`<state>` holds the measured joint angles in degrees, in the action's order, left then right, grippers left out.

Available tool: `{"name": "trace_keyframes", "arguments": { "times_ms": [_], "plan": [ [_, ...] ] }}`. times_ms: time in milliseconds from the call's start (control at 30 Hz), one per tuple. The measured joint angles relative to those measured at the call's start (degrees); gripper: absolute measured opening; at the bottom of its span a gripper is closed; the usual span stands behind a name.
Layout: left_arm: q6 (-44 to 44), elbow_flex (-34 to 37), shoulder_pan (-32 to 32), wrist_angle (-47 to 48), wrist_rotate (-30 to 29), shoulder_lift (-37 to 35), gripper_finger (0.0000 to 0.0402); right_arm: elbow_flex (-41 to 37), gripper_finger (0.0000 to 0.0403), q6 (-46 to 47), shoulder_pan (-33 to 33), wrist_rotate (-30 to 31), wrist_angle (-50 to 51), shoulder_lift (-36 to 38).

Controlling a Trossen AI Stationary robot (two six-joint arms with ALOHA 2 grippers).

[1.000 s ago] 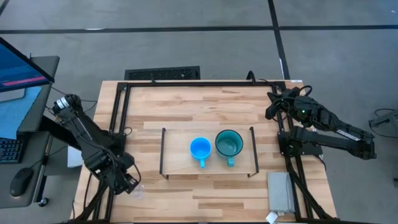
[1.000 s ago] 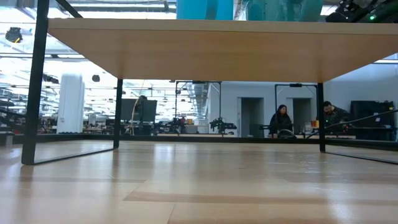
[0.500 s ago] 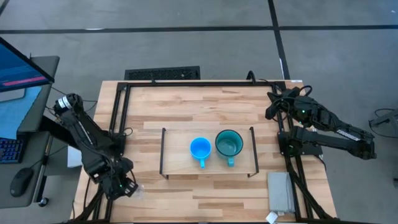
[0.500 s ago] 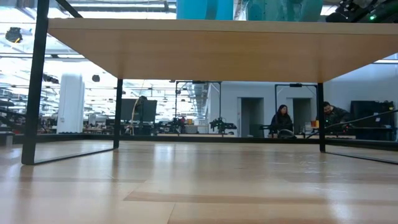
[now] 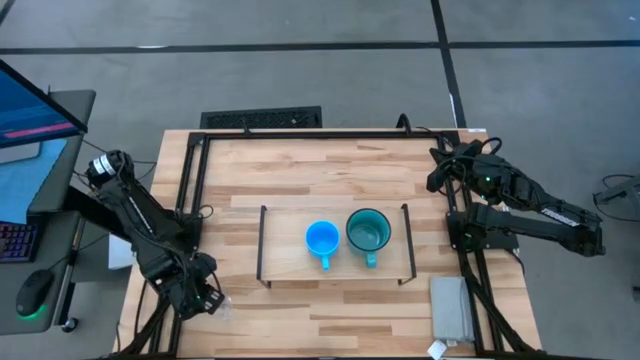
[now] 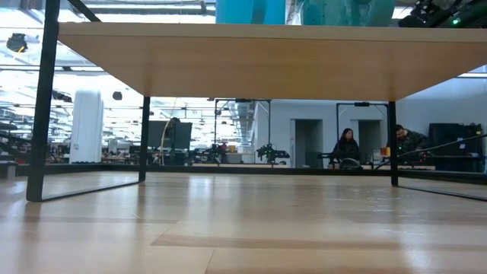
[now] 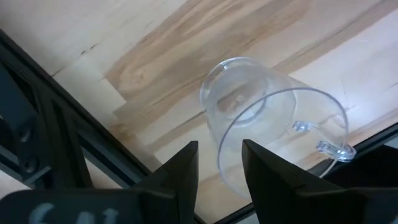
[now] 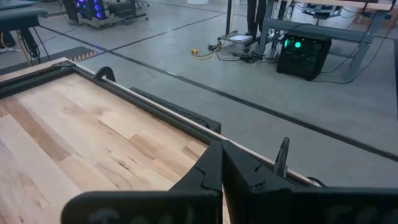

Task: Stack small to large cups/mugs on shelf
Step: Put the transparent mug on the shelf

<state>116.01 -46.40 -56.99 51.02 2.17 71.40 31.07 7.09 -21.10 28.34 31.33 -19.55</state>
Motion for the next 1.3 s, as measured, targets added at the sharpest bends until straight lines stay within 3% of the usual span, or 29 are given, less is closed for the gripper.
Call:
{"name": "trace_keyframes", "arguments": {
  "times_ms": [467,867,1300],
  "plan": [
    [-1.31,0.03,0.39,0.97,-0.21,0.0,0.0113,0.0,0.0024,0.0,0.0,0.07,0.0,0.01],
    [-1.94,0.05,0.39,1.03,-1.36,0.0,0.0069,0.0,0.0024,-0.02,0.0,0.2,-0.02,0.0],
    [-3.7,0.05,0.39,0.88,-1.11,0.0,0.0066,0.0,0.0024,-0.04,0.0,0.17,-0.02,0.02]
  ]
}}
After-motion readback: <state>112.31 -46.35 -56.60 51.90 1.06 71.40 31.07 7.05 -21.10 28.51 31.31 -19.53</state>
